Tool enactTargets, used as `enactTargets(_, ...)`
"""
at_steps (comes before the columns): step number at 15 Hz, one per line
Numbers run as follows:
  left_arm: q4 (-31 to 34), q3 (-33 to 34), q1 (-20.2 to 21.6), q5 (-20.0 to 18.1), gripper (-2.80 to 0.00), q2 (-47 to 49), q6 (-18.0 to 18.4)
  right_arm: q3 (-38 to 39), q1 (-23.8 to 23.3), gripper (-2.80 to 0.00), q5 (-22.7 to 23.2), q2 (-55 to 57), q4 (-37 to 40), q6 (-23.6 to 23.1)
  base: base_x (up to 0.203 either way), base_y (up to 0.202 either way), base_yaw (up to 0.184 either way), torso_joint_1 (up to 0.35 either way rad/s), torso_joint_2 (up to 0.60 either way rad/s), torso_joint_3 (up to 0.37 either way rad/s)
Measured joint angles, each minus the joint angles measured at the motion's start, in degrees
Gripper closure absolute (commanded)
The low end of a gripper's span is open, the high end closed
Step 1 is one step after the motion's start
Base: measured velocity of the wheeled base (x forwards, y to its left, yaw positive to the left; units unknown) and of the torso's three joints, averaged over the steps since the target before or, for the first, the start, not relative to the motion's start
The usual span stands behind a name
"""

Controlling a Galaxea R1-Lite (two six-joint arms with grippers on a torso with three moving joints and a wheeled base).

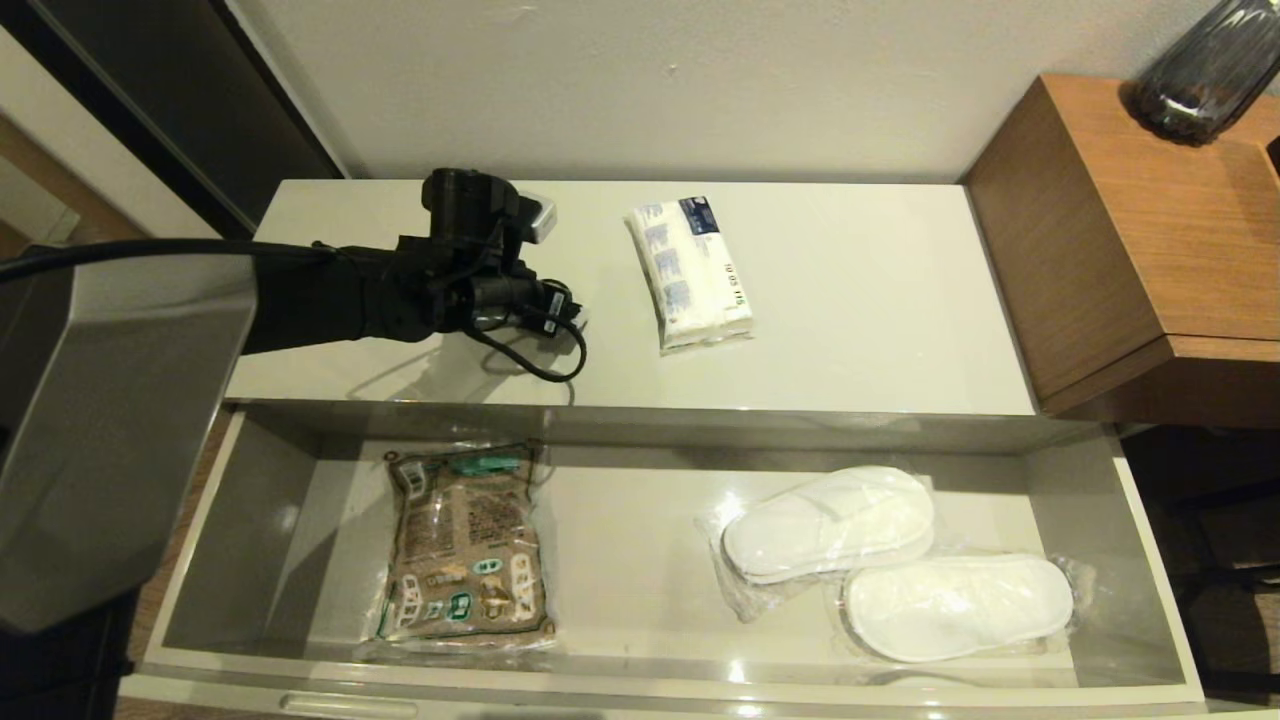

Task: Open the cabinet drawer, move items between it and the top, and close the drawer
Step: Pick up the adhesive tape on the table

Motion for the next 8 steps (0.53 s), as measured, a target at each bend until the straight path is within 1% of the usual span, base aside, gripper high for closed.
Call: enactTargets(8,-0.4,-0.1,0.0,0.1,0.00,0.0,0.0,0.0,0.0,0.00,0.0,0.0,0.0,0.0,0.000,0.000,0.000,0.000,0.00,0.000)
